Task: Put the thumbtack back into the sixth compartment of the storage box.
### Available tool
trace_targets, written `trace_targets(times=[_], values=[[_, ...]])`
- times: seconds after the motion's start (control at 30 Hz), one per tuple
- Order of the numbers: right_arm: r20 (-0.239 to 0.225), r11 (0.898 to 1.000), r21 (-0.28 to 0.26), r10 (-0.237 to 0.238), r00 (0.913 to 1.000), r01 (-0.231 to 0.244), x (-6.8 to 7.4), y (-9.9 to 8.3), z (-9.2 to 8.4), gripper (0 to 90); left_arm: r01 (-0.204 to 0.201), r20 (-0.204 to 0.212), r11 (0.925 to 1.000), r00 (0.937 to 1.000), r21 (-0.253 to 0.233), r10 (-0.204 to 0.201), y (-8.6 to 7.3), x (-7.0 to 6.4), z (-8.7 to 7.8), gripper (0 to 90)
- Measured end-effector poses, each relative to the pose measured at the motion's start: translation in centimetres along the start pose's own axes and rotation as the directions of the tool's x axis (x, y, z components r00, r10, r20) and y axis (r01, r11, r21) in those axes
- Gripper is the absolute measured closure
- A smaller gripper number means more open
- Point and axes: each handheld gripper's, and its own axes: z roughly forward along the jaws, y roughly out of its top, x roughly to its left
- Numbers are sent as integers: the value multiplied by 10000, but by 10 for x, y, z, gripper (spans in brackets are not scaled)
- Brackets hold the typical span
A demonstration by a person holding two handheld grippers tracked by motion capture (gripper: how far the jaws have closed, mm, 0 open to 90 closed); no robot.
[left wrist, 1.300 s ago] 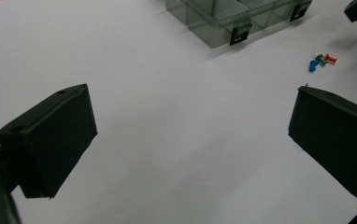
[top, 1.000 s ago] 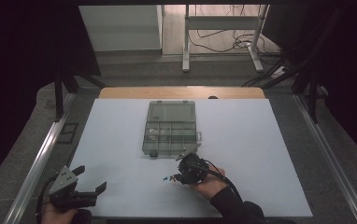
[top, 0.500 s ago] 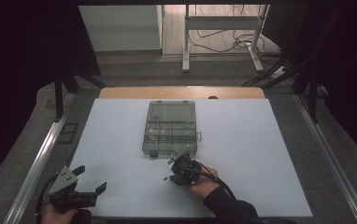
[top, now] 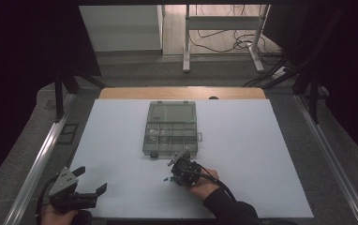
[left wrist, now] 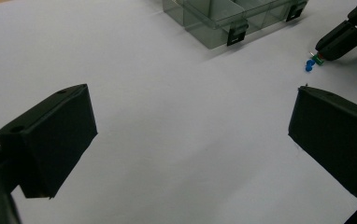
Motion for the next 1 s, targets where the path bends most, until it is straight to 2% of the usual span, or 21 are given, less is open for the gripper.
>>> trace_targets(times=[0.23, 0.4, 1.0], values=[[16, 9999, -106, 109, 9999, -108, -3, -1, -4, 843, 10, 3, 10000, 10000, 18, -10, 0, 0, 0, 15], [-61, 9987, -285, 417, 9991, -419, -9, -1, -10, 843, 3, 5, 10000, 10000, 30, -3, 0, 0, 0, 15], [-307, 9906, -1248, 524, 9982, -559, -27, 9, -27, 843, 47, 6, 9999, 10000, 113, -47, 1, 1, 1, 15]])
